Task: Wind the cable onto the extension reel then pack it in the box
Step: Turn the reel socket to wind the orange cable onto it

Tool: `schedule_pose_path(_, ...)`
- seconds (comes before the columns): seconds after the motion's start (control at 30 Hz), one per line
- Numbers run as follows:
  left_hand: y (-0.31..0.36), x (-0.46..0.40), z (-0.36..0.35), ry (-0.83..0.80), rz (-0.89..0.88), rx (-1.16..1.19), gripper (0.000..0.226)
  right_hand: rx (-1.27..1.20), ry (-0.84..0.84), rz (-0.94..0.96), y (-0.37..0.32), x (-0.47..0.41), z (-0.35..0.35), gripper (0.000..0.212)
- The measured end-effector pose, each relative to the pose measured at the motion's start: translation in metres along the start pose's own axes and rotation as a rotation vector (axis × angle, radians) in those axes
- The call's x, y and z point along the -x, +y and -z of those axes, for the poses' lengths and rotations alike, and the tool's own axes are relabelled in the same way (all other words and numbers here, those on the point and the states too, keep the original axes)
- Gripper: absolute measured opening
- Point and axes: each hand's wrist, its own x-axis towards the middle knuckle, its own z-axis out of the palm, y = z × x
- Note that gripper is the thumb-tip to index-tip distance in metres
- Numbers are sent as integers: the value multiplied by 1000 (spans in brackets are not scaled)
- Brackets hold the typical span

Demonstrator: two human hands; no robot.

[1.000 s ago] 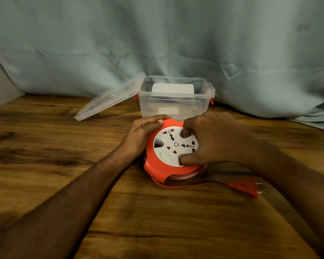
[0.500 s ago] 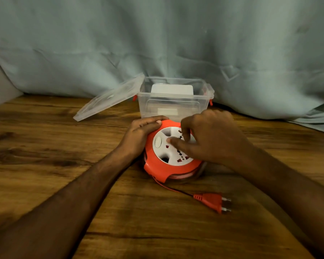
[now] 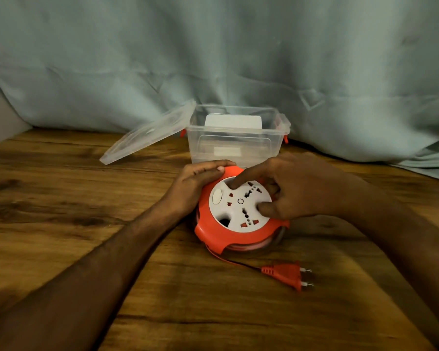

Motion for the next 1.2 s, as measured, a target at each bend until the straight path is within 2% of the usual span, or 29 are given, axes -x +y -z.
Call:
schedule_pose_path(0.6, 1, 1, 2, 128, -29, -59, 27, 175, 87, -152, -13, -9, -16, 72)
schedule_pose_path(0.87, 0, 2, 0, 173, -35, -97, 26, 111, 114, -226, -17, -9, -21, 75)
schedule_pose_path(1.03, -2, 2, -3, 228, -42, -102, 25, 78, 109, -272, -19, -12, -24, 62)
schedule_pose_path(1.2, -7, 2, -2, 262, -32, -114, 22, 40, 219, -421, -32, -15, -39, 66)
